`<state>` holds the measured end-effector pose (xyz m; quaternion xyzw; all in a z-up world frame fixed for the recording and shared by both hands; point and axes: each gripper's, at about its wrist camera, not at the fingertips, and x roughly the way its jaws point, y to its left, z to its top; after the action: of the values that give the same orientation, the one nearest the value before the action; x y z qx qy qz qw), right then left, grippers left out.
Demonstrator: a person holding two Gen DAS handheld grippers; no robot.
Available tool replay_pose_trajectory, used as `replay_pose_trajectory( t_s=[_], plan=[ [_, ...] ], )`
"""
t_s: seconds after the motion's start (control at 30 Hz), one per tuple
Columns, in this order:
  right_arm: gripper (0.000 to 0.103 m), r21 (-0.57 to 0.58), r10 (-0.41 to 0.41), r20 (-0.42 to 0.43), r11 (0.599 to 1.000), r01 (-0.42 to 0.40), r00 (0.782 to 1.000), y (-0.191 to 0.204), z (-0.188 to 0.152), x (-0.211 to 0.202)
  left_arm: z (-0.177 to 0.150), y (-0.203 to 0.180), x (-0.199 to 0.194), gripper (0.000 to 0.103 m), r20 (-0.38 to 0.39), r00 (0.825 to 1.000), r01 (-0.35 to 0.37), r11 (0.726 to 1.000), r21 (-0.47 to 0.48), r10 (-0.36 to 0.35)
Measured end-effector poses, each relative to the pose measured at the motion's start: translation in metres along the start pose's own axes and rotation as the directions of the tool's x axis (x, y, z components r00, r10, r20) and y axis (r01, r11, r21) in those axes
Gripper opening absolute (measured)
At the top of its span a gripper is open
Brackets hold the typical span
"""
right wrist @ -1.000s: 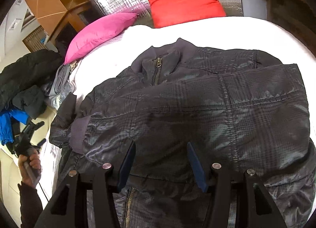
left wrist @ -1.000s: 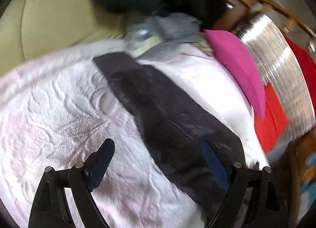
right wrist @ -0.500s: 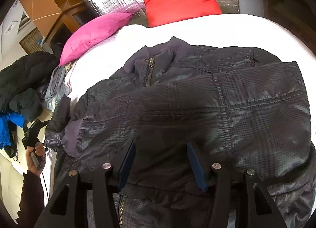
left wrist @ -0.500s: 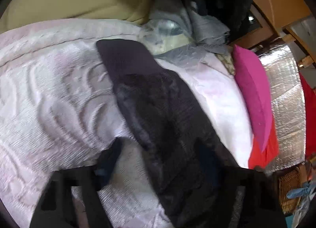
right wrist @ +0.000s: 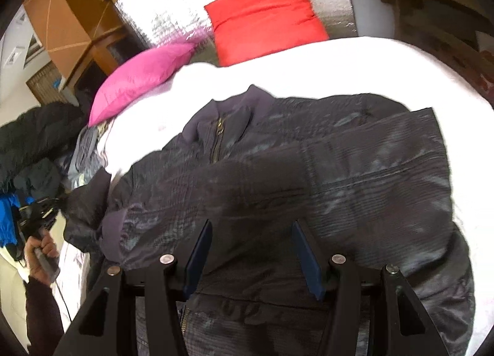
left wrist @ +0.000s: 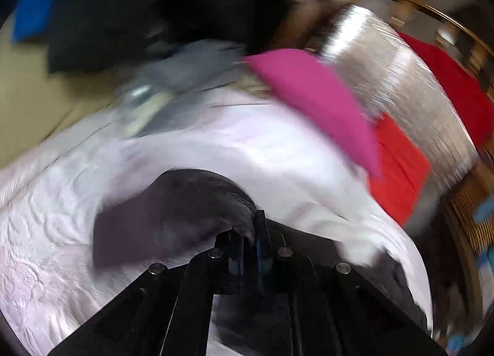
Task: Fold large clothes
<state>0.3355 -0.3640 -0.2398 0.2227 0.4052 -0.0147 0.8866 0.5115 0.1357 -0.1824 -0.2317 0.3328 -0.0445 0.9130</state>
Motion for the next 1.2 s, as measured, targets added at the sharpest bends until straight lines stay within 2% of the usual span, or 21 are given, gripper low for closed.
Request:
replay_pose_trajectory(
  t_s=[0.1,0.17,0.27,0.43,0.53,0.6,0.63,0.67,0.73,0.83,0.9,1.03,1.1,1.13,1.2],
  plan=[
    [0.058,0.043,0.005,0.021,0.999,-0.006,1.0,-0.011,0.003,-0.01,-0.022,-0.068,-0.028,0.005,0.0,0.997,0.076,0.985,0.156,-0.077],
    [0.058,0.067,0.016,0.035,0.998,-0.018,0.999,-0.017,0.004,-0.015,-0.048,-0.113,-0.046,0.004,-0.011,0.99,0.141,0.954,0.266,-0.143],
    [0.058,0.105,0.025,0.046,0.994,-0.029,0.999,-0.027,0.007,-0.022,-0.086,-0.162,-0.057,0.004,-0.076,0.973,0.232,0.905,0.356,-0.219],
    [0.058,0.156,0.049,0.08,0.986,-0.061,0.996,-0.042,0.01,-0.036,-0.157,-0.225,-0.058,0.004,-0.216,0.94,0.335,0.824,0.456,-0.263],
    [0.058,0.185,0.069,0.084,0.979,-0.084,0.994,-0.052,0.014,-0.041,-0.196,-0.239,-0.049,0.005,-0.304,0.923,0.363,0.8,0.477,-0.237],
    [0.058,0.208,0.096,0.076,0.972,-0.109,0.993,-0.057,0.016,-0.041,-0.214,-0.242,-0.044,0.01,-0.367,0.907,0.376,0.796,0.475,-0.209],
    [0.058,0.217,0.104,0.07,0.969,-0.117,0.992,-0.059,0.016,-0.04,-0.218,-0.242,-0.042,0.022,-0.397,0.897,0.379,0.797,0.471,-0.192],
    [0.058,0.224,0.111,0.064,0.967,-0.123,0.992,-0.06,0.015,-0.04,-0.221,-0.24,-0.042,0.04,-0.432,0.884,0.385,0.799,0.462,-0.177],
    [0.058,0.233,0.124,0.043,0.964,-0.13,0.991,-0.059,0.016,-0.036,-0.22,-0.235,-0.049,0.06,-0.464,0.866,0.408,0.802,0.437,-0.188],
    [0.06,0.226,0.132,0.023,0.965,-0.134,0.991,-0.056,0.016,-0.033,-0.209,-0.221,-0.069,0.064,-0.465,0.851,0.45,0.793,0.41,-0.243],
    [0.061,0.221,0.133,0.025,0.966,-0.135,0.991,-0.052,0.017,-0.031,-0.198,-0.208,-0.083,0.071,-0.45,0.843,0.481,0.788,0.385,-0.295],
    [0.062,0.209,0.146,0.027,0.967,-0.148,0.989,-0.044,0.016,-0.029,-0.164,-0.187,-0.099,0.08,-0.369,0.829,0.535,0.788,0.306,-0.42],
    [0.062,0.2,0.147,0.022,0.968,-0.148,0.989,-0.04,0.015,-0.027,-0.154,-0.174,-0.091,0.081,-0.338,0.83,0.533,0.808,0.252,-0.443],
    [0.062,0.195,0.148,0.019,0.969,-0.149,0.989,-0.039,0.014,-0.027,-0.151,-0.168,-0.083,0.081,-0.339,0.832,0.523,0.824,0.218,-0.439],
    [0.062,0.183,0.147,0.013,0.972,-0.147,0.989,-0.036,0.013,-0.026,-0.15,-0.158,-0.064,0.081,-0.368,0.824,0.507,0.85,0.141,-0.431]
  ],
)
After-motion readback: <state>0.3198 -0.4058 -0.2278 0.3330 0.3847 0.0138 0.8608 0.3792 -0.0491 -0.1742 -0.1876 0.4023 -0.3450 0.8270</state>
